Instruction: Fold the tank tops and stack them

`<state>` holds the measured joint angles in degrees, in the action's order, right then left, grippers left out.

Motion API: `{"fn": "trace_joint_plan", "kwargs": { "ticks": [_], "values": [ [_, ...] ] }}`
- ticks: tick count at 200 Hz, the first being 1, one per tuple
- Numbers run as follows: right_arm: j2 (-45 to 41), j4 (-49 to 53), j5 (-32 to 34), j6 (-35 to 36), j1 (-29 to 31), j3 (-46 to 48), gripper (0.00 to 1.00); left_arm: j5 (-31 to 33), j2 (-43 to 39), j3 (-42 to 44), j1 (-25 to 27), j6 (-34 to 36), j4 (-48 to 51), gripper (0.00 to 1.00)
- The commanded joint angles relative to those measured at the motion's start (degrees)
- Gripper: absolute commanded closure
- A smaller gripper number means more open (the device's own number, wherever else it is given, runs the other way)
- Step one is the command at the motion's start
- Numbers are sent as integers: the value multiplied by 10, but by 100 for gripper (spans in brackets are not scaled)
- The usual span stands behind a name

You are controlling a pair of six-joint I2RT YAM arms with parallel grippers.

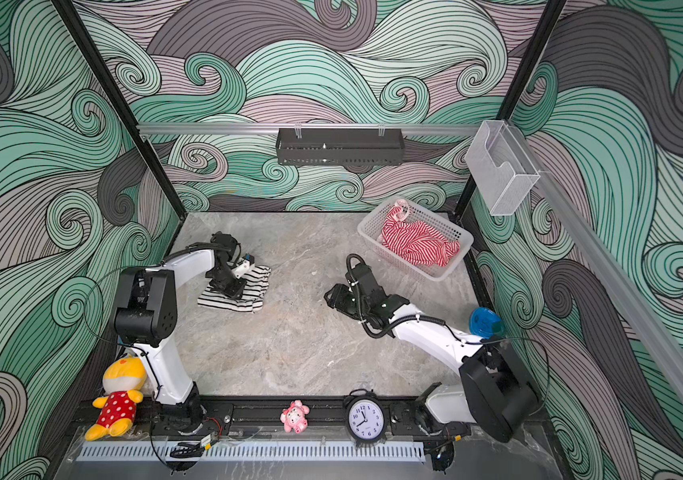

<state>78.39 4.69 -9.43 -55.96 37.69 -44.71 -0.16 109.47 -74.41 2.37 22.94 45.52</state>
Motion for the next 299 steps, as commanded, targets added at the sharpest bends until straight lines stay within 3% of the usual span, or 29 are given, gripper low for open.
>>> {"fn": "trace_joint_plan", "kwargs": {
  "ticks": [1,24,44,61,75,106,137,171,228,299],
  "values": [
    [18,-15,-12,-2,-1,-14,44,35,29,-42,-46,21,28,70],
    [32,-30,-21,-5,-1,-17,44,27,52,-89,-91,11,45,70],
    [41,-33,-27,-2,0,-21,44,-17,52,-117,-115,-4,63,70],
    [44,-32,-26,0,0,-22,43,-84,23,-105,-102,-1,62,70],
    [45,-30,-25,1,-1,-23,43,-100,-10,-85,-71,-4,44,69],
    [43,-7,-14,3,-2,-24,40,-96,-48,-59,26,-8,33,69],
    [51,49,2,14,-3,-31,27,-88,0,-74,73,-21,32,69],
    [38,71,17,18,-3,-16,24,-75,61,-111,74,-25,50,69],
    [17,64,22,16,-4,7,24,17,89,-111,51,-22,18,69],
    [41,25,3,3,-3,6,24,28,156,-209,-11,-5,38,69]
  ]
}}
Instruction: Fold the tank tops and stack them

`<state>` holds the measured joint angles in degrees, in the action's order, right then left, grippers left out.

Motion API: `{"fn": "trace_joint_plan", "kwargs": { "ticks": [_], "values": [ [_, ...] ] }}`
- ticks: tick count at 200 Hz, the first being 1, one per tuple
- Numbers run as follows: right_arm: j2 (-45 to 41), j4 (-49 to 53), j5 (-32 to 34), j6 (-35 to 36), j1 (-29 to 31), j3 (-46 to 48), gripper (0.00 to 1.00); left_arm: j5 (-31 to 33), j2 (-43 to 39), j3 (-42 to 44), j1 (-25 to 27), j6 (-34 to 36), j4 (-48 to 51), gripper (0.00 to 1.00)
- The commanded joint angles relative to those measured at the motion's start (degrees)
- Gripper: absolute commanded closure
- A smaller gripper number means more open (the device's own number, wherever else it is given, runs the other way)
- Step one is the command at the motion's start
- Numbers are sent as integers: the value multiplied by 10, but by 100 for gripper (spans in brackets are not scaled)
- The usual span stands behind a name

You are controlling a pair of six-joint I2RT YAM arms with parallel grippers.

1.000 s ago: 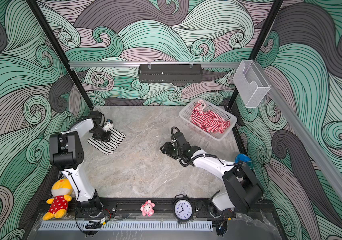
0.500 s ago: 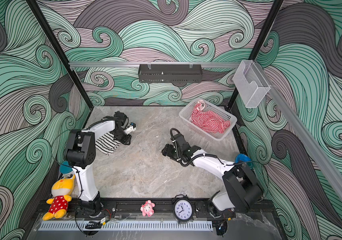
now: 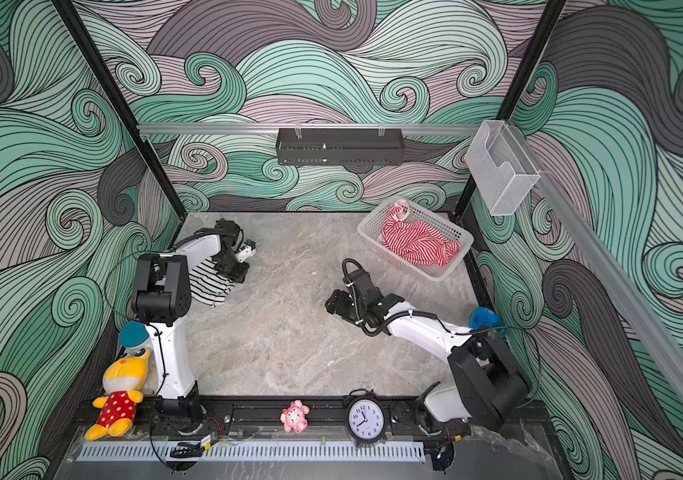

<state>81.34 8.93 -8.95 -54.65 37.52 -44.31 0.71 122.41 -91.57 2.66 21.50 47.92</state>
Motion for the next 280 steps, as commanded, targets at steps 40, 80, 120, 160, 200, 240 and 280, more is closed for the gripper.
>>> {"fn": "trace_joint_plan", "kwargs": {
  "ticks": [40,80,120,160,200,240,280],
  "values": [
    [12,-18,-2,-11,0,4,24,32,65,-103,-33,9,33,69],
    [-1,-7,3,-9,0,8,24,57,85,-136,-49,-1,43,69],
    [-23,15,20,0,-3,5,24,62,60,-99,-54,11,32,69],
    [-25,23,18,5,-4,-8,24,62,38,-72,-59,16,22,69],
    [-38,80,50,33,-10,-42,23,44,14,-57,-64,3,20,69],
    [-50,230,101,118,-72,-157,10,-142,-93,-15,-41,15,58,68],
    [25,334,114,199,-192,-319,3,-174,-198,77,29,9,45,67]
  ]
}}
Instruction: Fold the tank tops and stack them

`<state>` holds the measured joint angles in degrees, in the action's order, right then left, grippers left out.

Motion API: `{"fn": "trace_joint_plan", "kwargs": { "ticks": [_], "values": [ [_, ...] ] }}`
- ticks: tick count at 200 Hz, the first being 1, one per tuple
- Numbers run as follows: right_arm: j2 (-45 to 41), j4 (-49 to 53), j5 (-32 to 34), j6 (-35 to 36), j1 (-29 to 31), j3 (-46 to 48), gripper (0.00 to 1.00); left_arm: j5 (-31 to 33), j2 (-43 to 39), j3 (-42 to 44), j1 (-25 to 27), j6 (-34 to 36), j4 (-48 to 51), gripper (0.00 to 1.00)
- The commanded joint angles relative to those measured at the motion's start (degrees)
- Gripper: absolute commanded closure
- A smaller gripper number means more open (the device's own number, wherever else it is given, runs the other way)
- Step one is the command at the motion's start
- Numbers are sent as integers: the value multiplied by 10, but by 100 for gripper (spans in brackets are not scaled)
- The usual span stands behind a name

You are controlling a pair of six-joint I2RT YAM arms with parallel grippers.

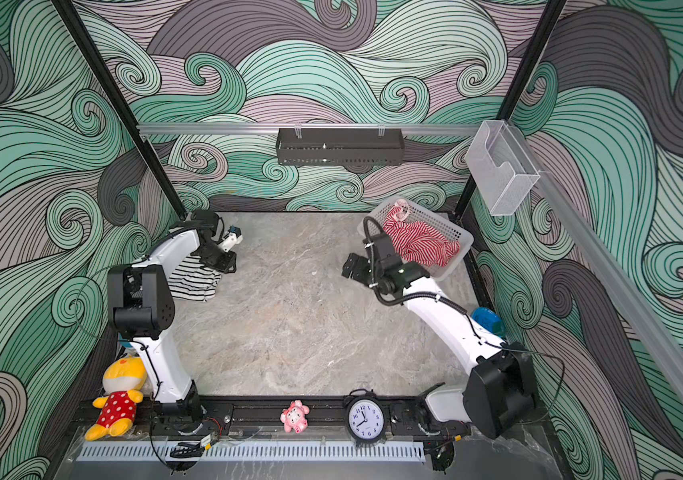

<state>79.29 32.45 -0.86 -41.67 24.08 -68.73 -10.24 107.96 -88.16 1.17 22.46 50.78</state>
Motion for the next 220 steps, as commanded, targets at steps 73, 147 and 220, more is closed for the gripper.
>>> {"fn": "trace_joint_plan", "kwargs": {
  "ticks": [73,147,220],
  "values": [
    [341,116,-22,71,-254,-296,6,3,-221,278,188,35,-46,67],
    [555,163,2,77,-304,-499,4,43,-301,353,218,15,-80,60],
    [654,261,8,87,-302,-628,21,56,-290,351,222,10,-87,61]
  ]
}}
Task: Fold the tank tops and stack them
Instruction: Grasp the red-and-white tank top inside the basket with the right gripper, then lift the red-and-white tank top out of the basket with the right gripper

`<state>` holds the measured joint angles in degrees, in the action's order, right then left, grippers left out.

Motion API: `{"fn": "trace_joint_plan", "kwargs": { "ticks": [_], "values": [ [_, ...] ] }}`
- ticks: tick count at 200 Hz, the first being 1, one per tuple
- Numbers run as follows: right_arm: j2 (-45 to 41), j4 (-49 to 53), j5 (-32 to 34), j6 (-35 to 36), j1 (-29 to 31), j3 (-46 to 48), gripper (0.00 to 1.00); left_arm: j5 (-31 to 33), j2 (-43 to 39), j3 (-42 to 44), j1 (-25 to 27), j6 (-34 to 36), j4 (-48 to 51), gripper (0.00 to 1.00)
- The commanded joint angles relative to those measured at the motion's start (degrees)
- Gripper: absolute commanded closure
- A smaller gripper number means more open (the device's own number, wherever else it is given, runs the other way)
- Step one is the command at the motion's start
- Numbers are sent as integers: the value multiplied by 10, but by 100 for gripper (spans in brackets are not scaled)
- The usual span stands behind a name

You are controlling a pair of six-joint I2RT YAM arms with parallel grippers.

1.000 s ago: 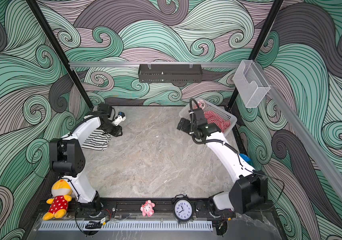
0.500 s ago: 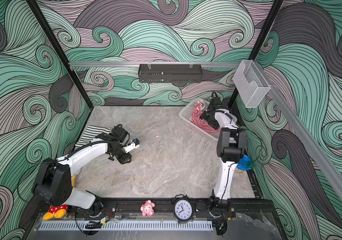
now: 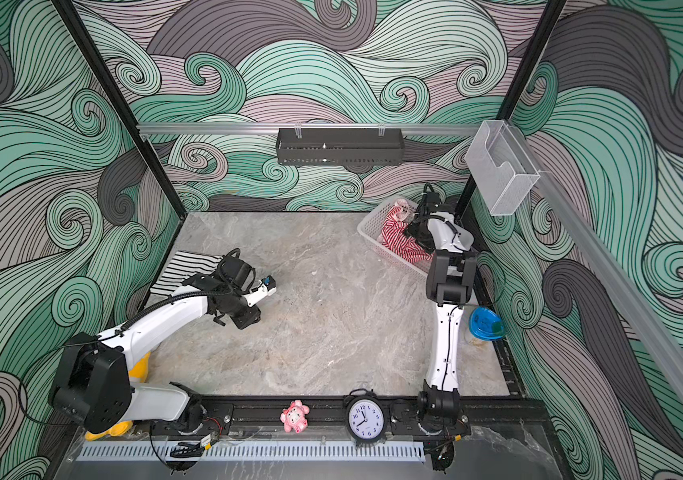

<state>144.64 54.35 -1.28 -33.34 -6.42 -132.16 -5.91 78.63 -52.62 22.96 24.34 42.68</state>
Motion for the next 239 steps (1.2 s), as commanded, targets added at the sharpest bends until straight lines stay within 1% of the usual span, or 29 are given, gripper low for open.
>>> {"fn": "trace_joint_plan", "kwargs": {
  "ticks": [1,11,16,23,33,39,42,55,75,116,144,168,201,221,239],
  "values": [
    [-1,42,12,4,3,7,21,13,3,-4,4,-9,-6,61],
    [-9,43,12,8,5,13,26,10,2,-3,4,-9,-9,61],
    [-11,41,10,11,6,16,31,10,2,-3,4,-9,-10,61],
    [-17,41,6,13,8,19,42,9,3,-3,5,-9,-10,61],
    [-25,41,-3,15,9,23,79,11,3,-5,5,-10,-10,61],
    [-34,41,-10,17,10,26,95,13,3,-6,5,-10,-10,61],
    [-37,40,-13,17,11,27,100,14,3,-6,5,-11,-11,61],
    [-64,40,-20,20,17,32,100,15,3,-5,5,-12,-13,61],
    [-119,40,-11,29,33,34,100,16,4,-6,5,-15,-14,61],
    [-281,40,-19,16,60,25,100,27,4,-9,5,-24,-22,61],
    [-385,48,-19,18,91,-3,100,32,6,-9,5,-28,-27,62],
    [-446,85,7,33,146,-47,100,46,3,-5,4,-35,-35,62],
    [-521,104,46,42,242,-72,100,57,-3,-1,4,-40,-42,62],
    [-546,105,53,37,295,-78,100,67,-4,1,4,-45,-48,62],
    [-547,104,49,29,331,-70,100,93,-1,2,4,-49,-56,62]
  ]
}}
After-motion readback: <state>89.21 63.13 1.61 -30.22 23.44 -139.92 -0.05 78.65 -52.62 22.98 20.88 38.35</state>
